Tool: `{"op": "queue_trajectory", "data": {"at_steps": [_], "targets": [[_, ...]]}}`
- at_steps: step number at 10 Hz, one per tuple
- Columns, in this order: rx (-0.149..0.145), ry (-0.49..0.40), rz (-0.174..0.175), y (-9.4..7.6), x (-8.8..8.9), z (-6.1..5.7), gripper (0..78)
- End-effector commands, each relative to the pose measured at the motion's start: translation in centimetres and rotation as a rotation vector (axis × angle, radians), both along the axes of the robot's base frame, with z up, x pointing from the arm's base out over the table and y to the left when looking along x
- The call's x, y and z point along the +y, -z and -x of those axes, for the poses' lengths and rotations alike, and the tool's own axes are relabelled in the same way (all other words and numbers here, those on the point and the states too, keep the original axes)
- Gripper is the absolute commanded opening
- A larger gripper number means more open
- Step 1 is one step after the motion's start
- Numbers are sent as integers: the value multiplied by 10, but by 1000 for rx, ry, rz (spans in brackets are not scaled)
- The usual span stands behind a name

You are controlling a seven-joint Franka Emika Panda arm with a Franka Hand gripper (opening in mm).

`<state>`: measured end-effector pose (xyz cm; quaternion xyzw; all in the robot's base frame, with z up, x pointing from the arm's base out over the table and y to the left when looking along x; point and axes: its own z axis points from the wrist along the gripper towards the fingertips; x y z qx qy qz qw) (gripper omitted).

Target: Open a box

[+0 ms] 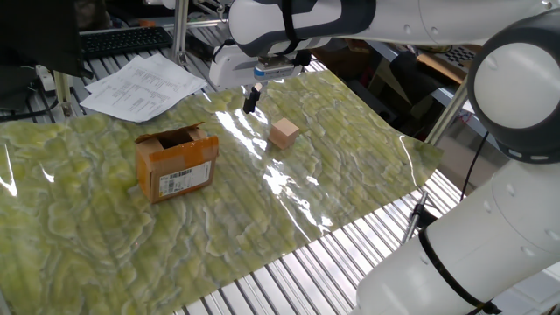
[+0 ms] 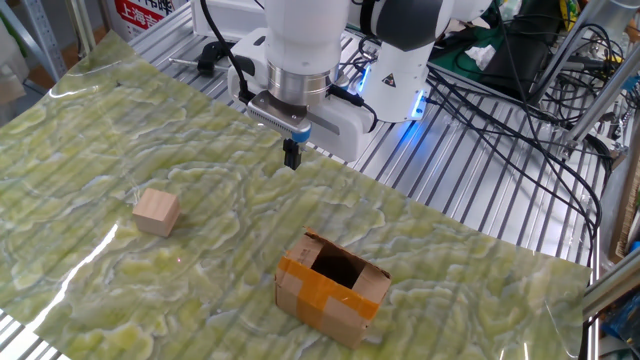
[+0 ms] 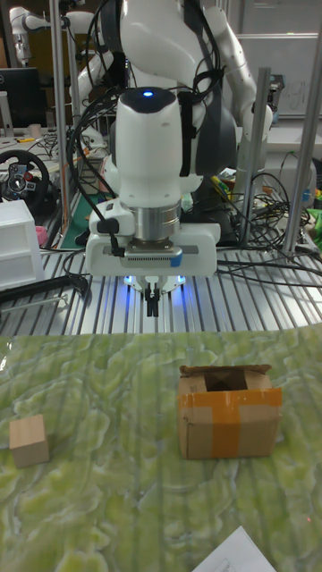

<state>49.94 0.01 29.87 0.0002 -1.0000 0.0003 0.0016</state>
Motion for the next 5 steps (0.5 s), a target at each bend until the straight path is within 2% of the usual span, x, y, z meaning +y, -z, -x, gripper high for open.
{"op": "queue_trajectory", "data": {"at_steps": [1,2,4,5], "targets": [[96,258,-35,0,0,0,0],[84,241,93,0,0,0,0],[86,251,75,0,0,-1,0],[87,266,54,-1,0,-6,0]]}}
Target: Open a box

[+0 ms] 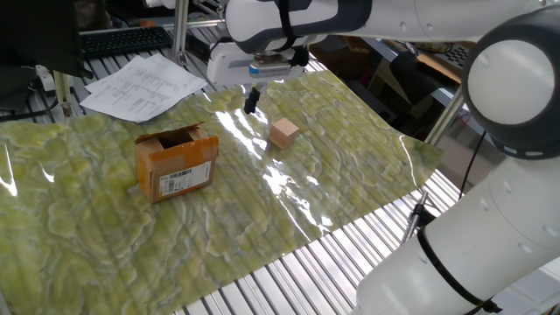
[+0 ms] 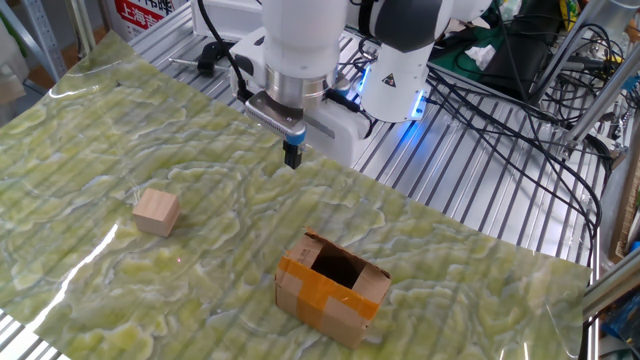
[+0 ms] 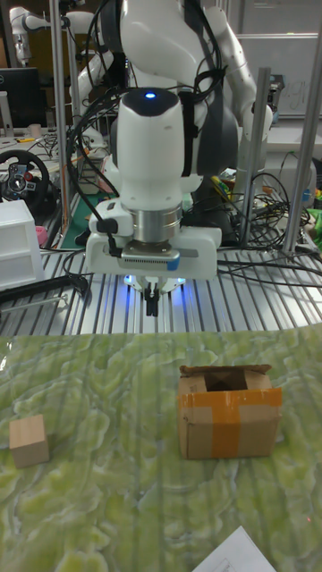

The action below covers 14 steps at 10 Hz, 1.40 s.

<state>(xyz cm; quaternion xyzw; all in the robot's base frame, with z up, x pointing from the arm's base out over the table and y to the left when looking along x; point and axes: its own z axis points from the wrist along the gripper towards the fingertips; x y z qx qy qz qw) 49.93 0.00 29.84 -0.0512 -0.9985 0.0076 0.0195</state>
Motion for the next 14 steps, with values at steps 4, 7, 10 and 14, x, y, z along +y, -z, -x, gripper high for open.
{"op": "queue_trajectory", "data": {"at_steps": [4,7,10,14], "targets": [[53,180,0,-3,0,-23,0],[45,170,-5,-6,-2,-37,0],[51,182,-8,-6,-2,-37,0],[50,227,-16,-6,-2,-37,0]]}}
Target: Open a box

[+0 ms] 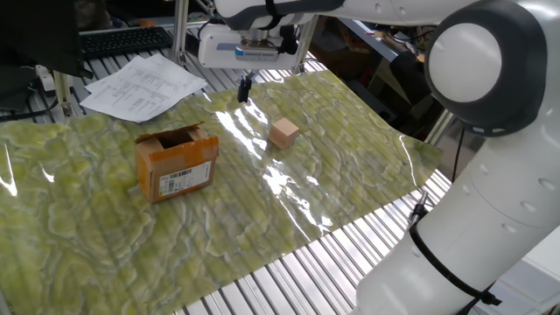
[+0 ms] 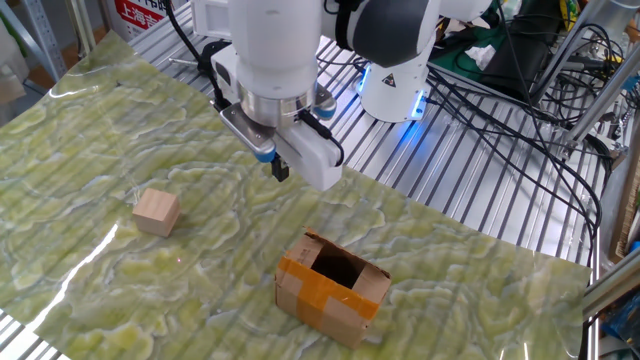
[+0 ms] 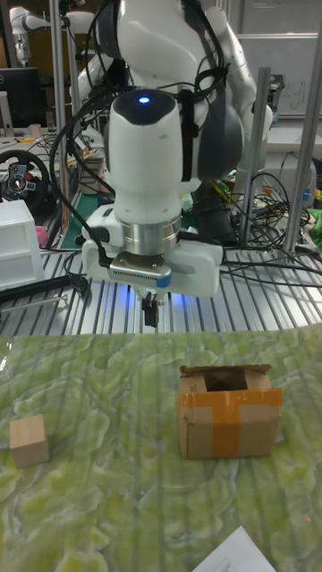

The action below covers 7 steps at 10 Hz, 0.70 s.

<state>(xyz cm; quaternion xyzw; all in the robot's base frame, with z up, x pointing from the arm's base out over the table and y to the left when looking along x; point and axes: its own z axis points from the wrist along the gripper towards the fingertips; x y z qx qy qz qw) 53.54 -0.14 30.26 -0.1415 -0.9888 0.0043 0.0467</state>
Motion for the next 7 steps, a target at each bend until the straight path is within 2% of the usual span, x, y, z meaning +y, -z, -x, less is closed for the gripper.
{"op": "queue_trajectory", "data": {"at_steps": [1,5,6,7], "targets": [[-3,61,-7,-2,0,-1,0],[-3,59,-14,-2,0,-1,0],[-13,43,-10,-2,0,-1,0],[-7,38,-19,-2,0,-1,0]]}}
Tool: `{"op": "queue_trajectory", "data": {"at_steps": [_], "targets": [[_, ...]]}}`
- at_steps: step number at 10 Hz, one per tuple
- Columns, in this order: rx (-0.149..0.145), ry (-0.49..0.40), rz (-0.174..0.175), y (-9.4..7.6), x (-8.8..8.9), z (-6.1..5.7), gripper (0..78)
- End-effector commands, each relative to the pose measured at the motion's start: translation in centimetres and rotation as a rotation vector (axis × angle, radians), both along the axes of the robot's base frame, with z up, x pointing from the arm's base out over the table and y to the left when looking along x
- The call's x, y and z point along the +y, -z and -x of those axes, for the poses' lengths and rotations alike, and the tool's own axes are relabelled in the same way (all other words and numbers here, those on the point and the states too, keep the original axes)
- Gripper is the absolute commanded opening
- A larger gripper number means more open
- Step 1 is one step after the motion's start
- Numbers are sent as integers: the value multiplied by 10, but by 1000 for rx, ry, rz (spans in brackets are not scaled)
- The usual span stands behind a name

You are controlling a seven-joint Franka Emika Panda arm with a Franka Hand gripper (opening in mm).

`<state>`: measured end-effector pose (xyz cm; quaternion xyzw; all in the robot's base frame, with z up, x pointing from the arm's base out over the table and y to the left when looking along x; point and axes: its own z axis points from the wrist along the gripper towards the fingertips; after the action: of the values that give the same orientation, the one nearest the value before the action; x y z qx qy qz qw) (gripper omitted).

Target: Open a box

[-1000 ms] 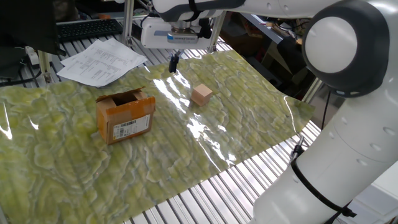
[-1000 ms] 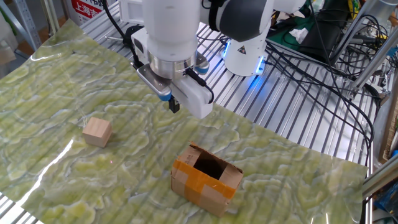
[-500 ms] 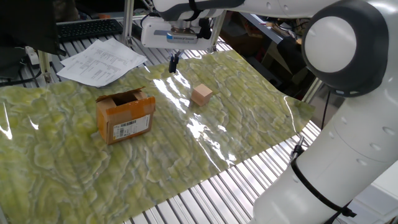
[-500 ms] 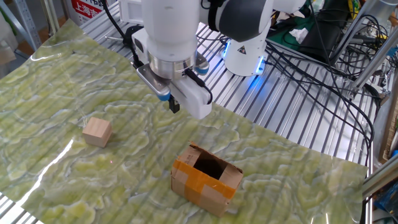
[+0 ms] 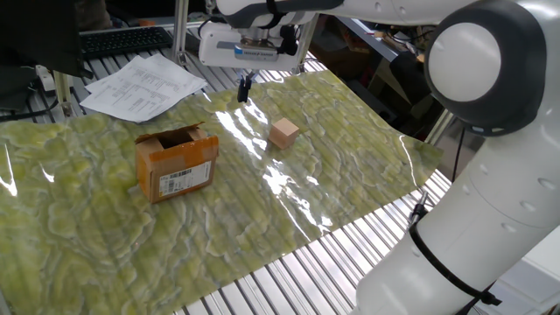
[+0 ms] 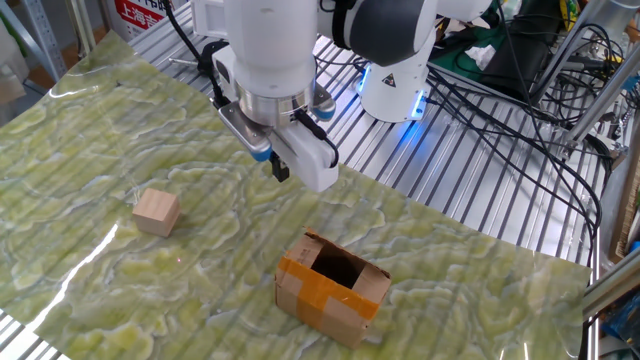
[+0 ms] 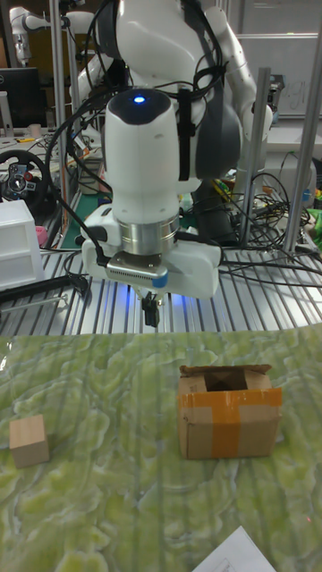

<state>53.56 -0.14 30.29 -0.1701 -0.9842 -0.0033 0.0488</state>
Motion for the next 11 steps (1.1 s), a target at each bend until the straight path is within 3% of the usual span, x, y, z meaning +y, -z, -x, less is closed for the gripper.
{"op": "queue_trajectory", "data": {"at_steps": [1,5,11], "targets": [[-7,-22,-6,-2,0,-1,0],[4,-20,-4,-2,0,-1,0],[-4,70,4,27,39,-15,0]]}}
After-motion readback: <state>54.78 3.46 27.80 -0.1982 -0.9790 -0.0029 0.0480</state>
